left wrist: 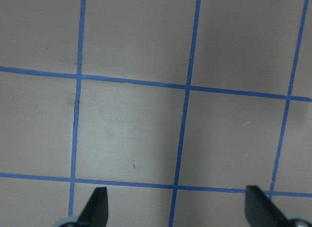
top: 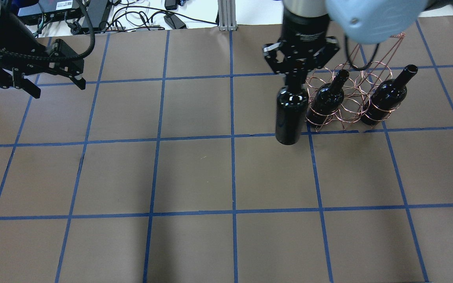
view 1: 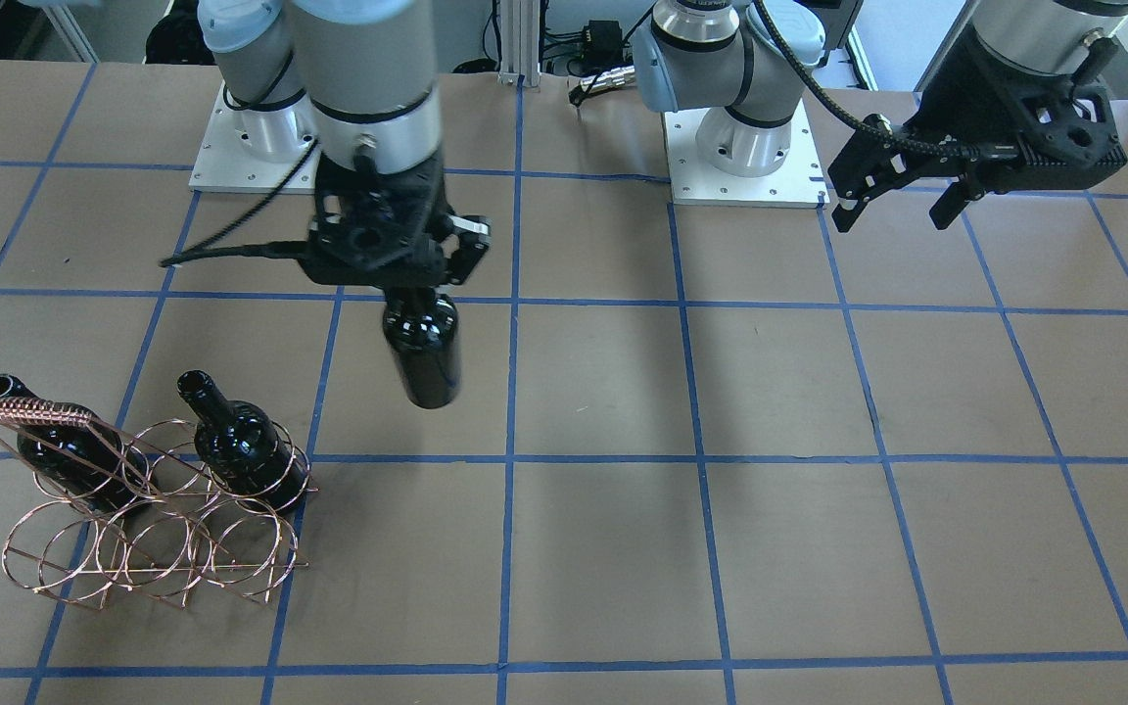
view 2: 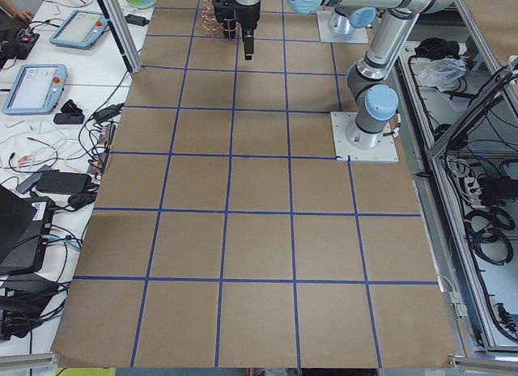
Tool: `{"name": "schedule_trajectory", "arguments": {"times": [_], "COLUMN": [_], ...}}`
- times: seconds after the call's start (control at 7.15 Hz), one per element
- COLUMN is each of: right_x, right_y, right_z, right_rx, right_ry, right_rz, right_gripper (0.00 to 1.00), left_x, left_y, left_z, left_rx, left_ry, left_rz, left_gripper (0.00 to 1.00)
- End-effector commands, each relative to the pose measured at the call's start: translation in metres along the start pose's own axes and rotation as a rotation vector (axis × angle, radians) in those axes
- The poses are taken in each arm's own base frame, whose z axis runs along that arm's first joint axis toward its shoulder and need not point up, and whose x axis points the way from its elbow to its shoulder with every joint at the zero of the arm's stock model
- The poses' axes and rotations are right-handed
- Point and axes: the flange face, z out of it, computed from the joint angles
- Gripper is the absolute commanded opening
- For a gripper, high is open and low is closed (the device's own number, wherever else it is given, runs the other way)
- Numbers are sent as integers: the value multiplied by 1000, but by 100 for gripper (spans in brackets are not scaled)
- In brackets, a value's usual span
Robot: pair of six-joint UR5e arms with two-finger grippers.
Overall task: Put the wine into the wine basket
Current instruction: 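Tilt the bottle and insert it into the empty rack slot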
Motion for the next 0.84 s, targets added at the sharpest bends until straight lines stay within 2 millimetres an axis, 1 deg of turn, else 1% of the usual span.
{"name": "schedule_trajectory", "arguments": {"times": [0.0,0.28,0.42,0.56,0.7], "right_x": [83,138,157,160,160], "right_y": [7,4,-2,-21,-36], "right_z": [-15,-22,-33,-38,-33], "right_rx": [-18,-6,36,62,63], "right_ry": [15,31,38,19,-12], "right_rz": [-123,-138,-119,-108,-73], "right_gripper": [21,20,21,21,21], "left_x": [0,-1,0,-2,-1], "left_y": [0,2,-1,-3,-3], "left_z": [0,2,6,8,8], "left_rx": [-2,-16,-22,-27,-25], "left_ry": [-2,-4,7,1,4], "left_rz": [-1,-2,-16,-24,-24], "left_gripper": [100,100,100,100,100]}}
